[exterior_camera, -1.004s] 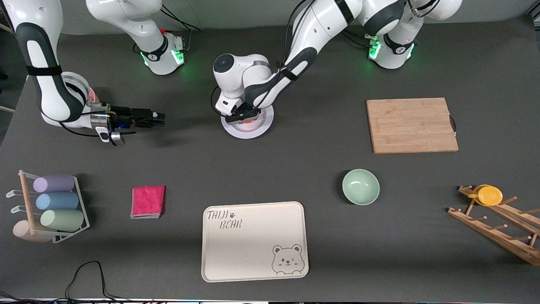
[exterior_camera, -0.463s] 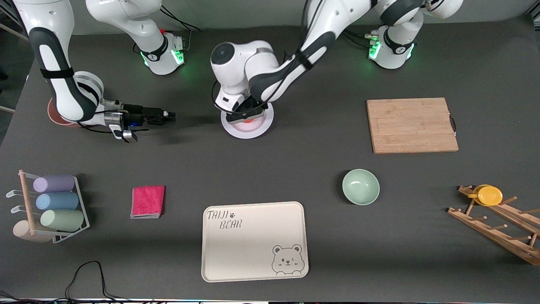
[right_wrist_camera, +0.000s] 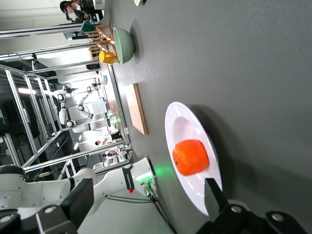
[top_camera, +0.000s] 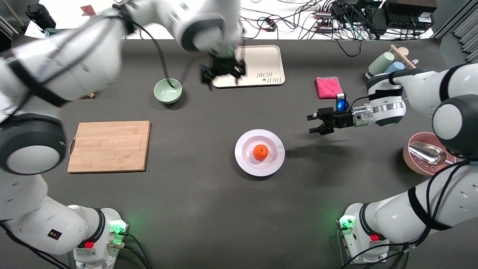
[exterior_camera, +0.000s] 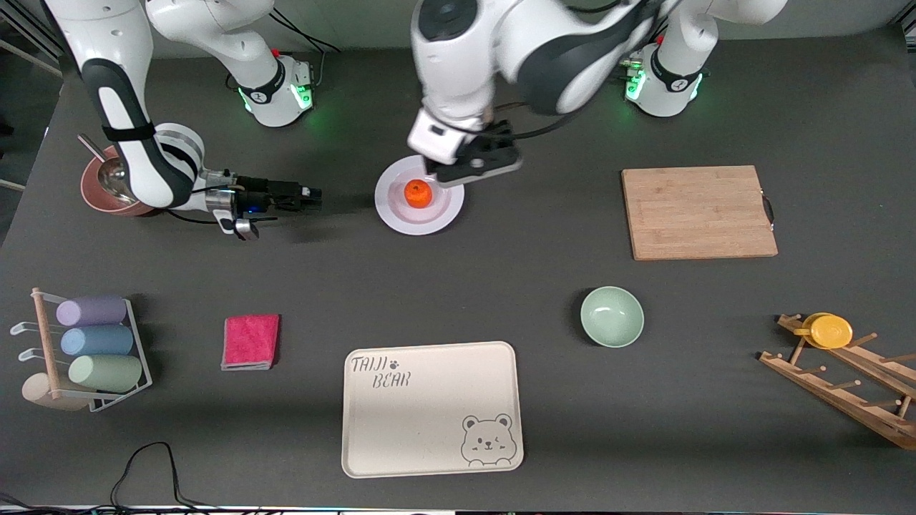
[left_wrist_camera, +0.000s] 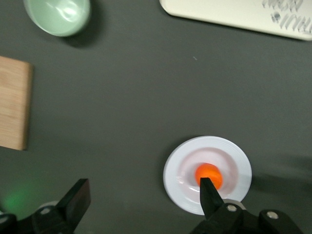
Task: Place orange and plate with both arms
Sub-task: 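Release the orange onto the plate while the right gripper reaches the plate, then grip the plate rim with the right gripper while the left gripper withdraws, then slide the plate with the right gripper onto the bear tray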
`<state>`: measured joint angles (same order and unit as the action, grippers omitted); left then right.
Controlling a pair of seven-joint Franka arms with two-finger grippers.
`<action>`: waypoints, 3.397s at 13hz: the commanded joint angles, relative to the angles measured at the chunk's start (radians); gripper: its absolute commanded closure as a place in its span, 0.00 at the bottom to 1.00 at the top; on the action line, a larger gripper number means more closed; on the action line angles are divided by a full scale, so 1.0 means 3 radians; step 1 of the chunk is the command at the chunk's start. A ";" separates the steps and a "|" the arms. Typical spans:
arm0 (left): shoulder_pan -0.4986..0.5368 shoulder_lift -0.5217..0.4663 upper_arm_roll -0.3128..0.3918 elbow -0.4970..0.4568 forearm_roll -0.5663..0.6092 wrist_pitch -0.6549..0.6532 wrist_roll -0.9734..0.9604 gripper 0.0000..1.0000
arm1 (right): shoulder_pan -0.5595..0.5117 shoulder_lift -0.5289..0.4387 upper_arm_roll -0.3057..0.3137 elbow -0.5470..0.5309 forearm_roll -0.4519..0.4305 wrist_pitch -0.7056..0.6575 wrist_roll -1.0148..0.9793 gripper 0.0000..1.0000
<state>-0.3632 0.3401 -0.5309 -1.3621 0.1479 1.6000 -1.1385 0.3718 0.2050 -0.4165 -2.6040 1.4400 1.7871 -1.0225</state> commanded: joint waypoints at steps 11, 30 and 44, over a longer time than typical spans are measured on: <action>0.2391 -0.0750 0.0061 -0.0107 -0.0391 -0.0640 0.2991 0.00 | 0.0943 0.0799 -0.0003 0.0023 0.1417 0.0036 -0.1111 0.02; 0.1282 -0.1077 0.1631 -0.0562 -0.0477 -0.0246 0.3693 0.00 | 0.1404 0.0978 0.0003 0.0039 0.1903 -0.0117 -0.1052 1.00; 0.1180 -0.1077 0.1713 -0.0583 -0.0513 -0.0327 0.3728 0.00 | 0.0827 0.0973 -0.0233 0.2016 0.1019 -0.0256 0.0902 1.00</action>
<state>0.0052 0.0296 -0.0336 -1.5352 0.0049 1.5213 -0.0412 0.6536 0.4844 -0.4836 -2.1137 1.7918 1.7285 -0.8475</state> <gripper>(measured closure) 0.000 0.956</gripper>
